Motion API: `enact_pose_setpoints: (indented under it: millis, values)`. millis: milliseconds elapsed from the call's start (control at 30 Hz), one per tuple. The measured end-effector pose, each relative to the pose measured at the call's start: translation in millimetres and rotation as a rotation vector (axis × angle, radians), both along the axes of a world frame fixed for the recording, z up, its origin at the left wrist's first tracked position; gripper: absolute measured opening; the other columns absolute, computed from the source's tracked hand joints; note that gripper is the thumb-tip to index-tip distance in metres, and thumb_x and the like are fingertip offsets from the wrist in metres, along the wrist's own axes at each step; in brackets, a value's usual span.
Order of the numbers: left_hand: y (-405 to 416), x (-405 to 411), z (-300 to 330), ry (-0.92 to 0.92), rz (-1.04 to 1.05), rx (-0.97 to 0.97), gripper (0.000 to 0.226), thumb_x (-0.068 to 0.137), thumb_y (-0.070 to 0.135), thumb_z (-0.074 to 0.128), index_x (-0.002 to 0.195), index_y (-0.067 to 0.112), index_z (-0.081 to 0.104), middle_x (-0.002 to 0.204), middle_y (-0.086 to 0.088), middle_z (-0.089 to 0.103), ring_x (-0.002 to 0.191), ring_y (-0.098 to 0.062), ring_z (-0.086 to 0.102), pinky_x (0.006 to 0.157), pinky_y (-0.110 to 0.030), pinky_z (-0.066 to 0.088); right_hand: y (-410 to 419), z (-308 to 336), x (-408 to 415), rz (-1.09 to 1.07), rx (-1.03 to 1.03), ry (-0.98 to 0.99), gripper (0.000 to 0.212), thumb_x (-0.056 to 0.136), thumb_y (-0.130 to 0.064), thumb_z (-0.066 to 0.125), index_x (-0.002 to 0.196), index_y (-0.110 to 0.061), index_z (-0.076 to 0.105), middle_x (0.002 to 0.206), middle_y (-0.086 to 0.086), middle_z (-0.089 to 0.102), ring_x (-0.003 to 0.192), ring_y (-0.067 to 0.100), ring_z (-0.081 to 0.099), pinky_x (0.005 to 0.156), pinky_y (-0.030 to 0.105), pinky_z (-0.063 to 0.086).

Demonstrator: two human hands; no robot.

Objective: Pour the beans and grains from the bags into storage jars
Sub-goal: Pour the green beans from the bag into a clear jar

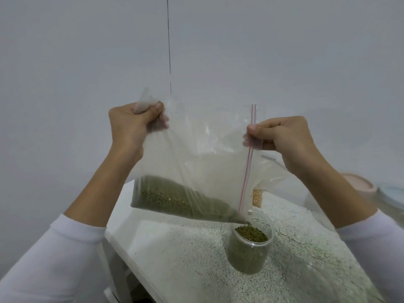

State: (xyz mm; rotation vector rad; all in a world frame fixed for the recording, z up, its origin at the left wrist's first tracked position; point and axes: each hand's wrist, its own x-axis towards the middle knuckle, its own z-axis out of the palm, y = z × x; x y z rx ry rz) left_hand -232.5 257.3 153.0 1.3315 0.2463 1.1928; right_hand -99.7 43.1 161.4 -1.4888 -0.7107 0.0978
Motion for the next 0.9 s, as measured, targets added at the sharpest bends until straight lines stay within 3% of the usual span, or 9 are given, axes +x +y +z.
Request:
enact_pose_setpoints:
  millis: [167, 567, 700, 900]
  values:
    - [1.6, 0.9, -1.1, -0.076, 0.038, -0.086, 0.011, 0.086, 0.002, 0.065, 0.075, 0.002, 0.064, 0.050, 0.003, 0.062, 0.050, -0.010, 0.060, 0.058, -0.022, 0.054, -2.7, 5.2, 2.8, -0.031, 0.037, 0.006, 0.009, 0.077, -0.003, 0.073, 0.071, 0.003, 0.069, 0.065, 0.013, 0.070, 0.066, 0.029, 0.070, 0.078, 0.044, 0.058]
    - [-2.3, 2.3, -1.4, 0.004, -0.030, -0.012, 0.010, 0.085, 0.002, 0.066, 0.075, 0.001, 0.064, 0.051, 0.001, 0.063, 0.050, -0.012, 0.061, 0.057, -0.023, 0.054, 1.7, -0.6, -1.3, 0.005, -0.032, -0.014, 0.010, 0.077, -0.003, 0.073, 0.075, 0.006, 0.069, 0.066, 0.016, 0.070, 0.065, 0.030, 0.069, 0.078, 0.046, 0.057]
    - [1.4, 3.0, -1.1, -0.068, 0.019, -0.082, 0.011, 0.086, 0.003, 0.066, 0.074, 0.002, 0.064, 0.051, 0.001, 0.063, 0.051, -0.012, 0.061, 0.059, -0.024, 0.055, -2.8, 5.3, 3.3, -0.024, 0.009, -0.013, 0.010, 0.077, -0.004, 0.073, 0.076, 0.005, 0.070, 0.070, 0.016, 0.070, 0.068, 0.030, 0.071, 0.077, 0.042, 0.059]
    - [-5.9, 6.5, -4.6, -0.034, 0.008, -0.089, 0.012, 0.085, 0.002, 0.066, 0.073, 0.002, 0.064, 0.050, 0.002, 0.062, 0.050, -0.012, 0.061, 0.059, -0.025, 0.056, -1.7, -0.6, 1.4, -0.016, -0.027, -0.001, 0.009, 0.077, -0.003, 0.074, 0.074, 0.004, 0.069, 0.067, 0.015, 0.070, 0.067, 0.030, 0.070, 0.076, 0.043, 0.059]
